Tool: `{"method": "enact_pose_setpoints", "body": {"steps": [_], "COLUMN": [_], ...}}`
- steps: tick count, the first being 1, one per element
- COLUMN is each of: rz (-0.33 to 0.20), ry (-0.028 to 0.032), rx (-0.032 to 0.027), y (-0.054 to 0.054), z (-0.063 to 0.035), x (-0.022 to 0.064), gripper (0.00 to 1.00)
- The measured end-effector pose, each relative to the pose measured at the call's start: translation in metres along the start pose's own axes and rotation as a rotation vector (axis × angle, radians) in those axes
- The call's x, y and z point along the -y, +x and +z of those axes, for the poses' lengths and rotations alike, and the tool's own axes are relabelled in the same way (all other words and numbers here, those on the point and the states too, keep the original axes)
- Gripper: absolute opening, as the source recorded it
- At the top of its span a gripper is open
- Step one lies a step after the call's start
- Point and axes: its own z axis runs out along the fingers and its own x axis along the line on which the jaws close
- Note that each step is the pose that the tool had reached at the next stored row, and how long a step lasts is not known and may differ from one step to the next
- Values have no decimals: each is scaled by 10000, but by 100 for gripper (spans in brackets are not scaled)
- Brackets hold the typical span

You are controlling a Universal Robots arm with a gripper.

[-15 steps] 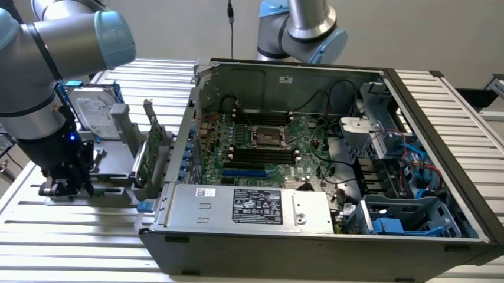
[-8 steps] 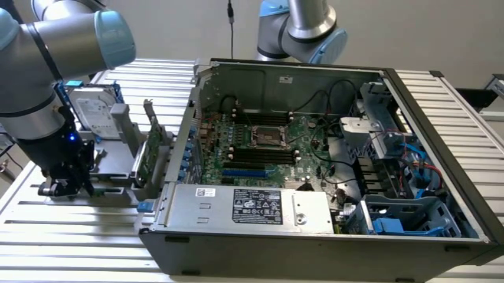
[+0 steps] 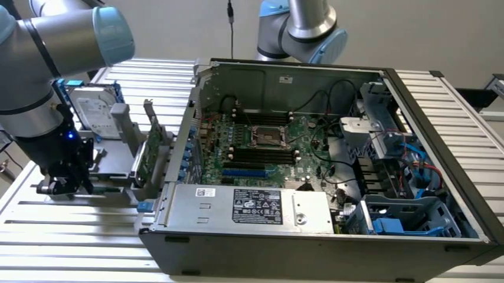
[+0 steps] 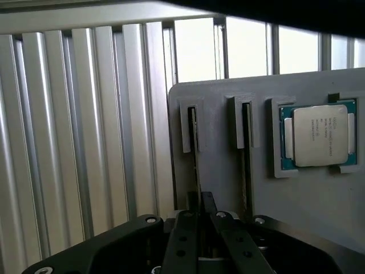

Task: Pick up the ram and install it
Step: 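Pick up the ram and move it above insertion slot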

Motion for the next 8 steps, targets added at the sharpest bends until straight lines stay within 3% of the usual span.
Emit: {"method": "enact_pose_setpoints", "body": {"steps": [8], "rz": [55], "ry": [-13], "rx": [148], "y": [2], "z": [-68], "x": [0], "gripper": [14]}}
